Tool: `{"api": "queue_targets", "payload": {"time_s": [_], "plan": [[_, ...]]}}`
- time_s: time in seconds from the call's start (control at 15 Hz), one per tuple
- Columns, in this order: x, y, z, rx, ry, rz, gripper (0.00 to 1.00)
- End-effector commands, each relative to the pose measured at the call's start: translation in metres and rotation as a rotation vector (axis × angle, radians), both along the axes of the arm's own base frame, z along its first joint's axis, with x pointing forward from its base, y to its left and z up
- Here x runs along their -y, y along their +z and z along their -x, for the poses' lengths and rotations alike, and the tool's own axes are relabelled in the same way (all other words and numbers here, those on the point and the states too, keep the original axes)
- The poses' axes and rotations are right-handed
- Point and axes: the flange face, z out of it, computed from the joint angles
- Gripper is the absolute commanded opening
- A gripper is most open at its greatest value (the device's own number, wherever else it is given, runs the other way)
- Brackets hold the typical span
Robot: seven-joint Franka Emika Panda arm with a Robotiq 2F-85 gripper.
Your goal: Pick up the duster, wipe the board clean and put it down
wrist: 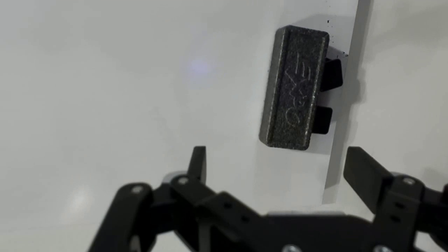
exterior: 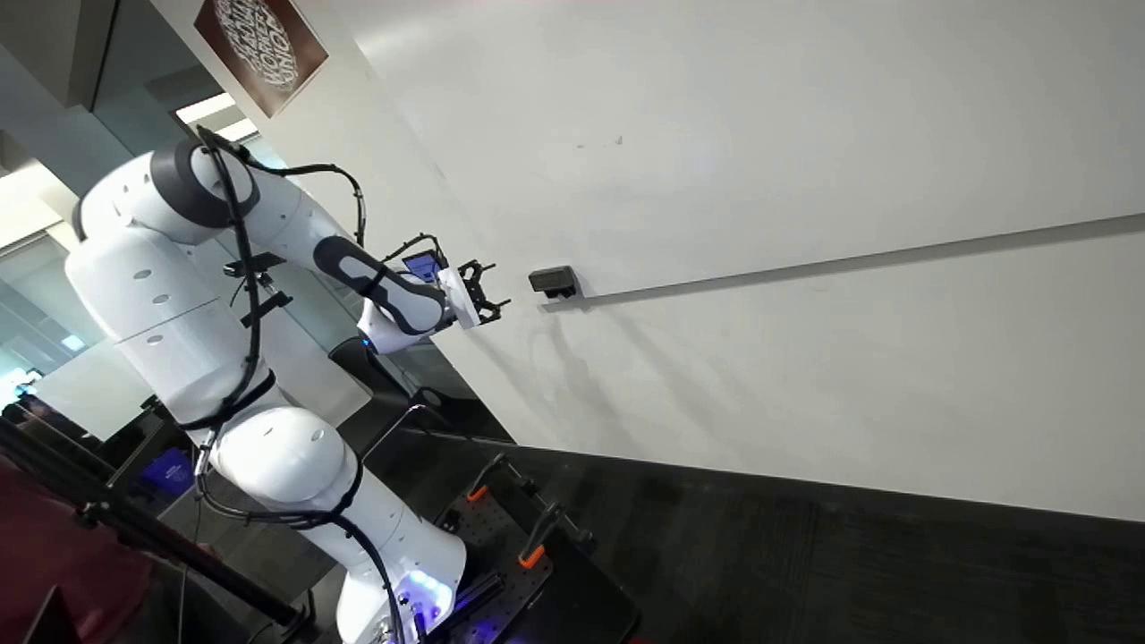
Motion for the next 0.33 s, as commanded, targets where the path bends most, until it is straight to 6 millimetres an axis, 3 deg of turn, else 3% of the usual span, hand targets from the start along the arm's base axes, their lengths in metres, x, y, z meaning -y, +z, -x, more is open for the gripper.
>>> {"api": "queue_targets", "payload": {"time_s": [0.0, 0.27], "plan": [[0.023, 0.034, 0.037, 0.011, 0.02, -0.001, 1.0], [0.03, 0.058, 0.055, -0.009, 0.062, 0.004, 1.0]]}}
